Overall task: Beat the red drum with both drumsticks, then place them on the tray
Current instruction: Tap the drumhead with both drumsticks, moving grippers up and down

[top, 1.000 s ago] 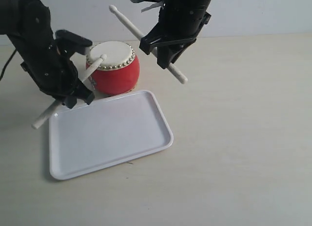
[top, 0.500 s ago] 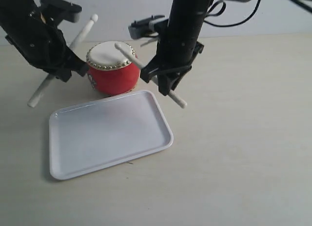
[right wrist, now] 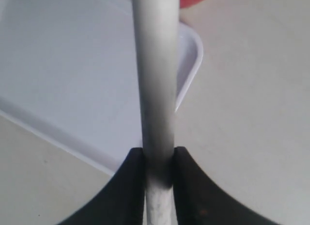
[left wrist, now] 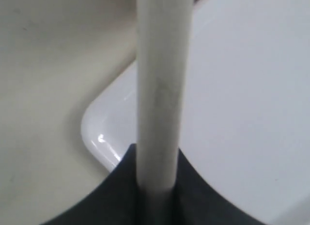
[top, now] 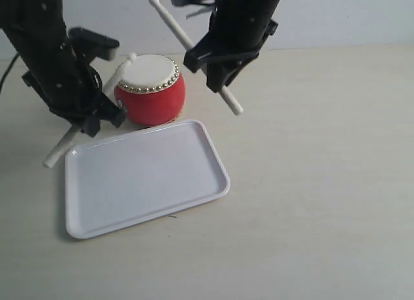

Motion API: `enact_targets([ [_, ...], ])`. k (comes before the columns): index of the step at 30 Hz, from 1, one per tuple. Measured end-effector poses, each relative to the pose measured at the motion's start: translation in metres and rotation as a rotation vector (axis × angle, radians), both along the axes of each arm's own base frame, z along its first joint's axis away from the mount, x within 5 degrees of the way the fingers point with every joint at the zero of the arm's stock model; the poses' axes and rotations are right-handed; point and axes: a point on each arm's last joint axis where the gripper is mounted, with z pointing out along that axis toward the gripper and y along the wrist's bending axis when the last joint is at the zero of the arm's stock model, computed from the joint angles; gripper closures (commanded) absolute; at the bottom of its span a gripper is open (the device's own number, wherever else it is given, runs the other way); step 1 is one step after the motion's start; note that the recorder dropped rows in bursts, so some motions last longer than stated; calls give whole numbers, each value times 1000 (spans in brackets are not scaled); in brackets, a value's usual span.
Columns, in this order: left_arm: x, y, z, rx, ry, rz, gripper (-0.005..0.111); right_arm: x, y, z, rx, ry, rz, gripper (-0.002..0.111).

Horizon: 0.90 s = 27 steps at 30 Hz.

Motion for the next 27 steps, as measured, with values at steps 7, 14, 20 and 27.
enact_targets([
  [7, 3, -1, -31, 58, 125, -6, 107, -11, -6, 32, 46, -60, 0, 108],
  [14, 2, -1, 14, 18, 37, 18, 107, 9, 7, -39, -30, 86, 13, 108],
  [20, -8, 4, 55, -25, -59, 22, 107, 19, 13, -118, -122, 238, 14, 108],
  [27, -4, 2, 46, -25, -58, 20, 107, 15, 11, -79, -80, 161, 15, 108],
])
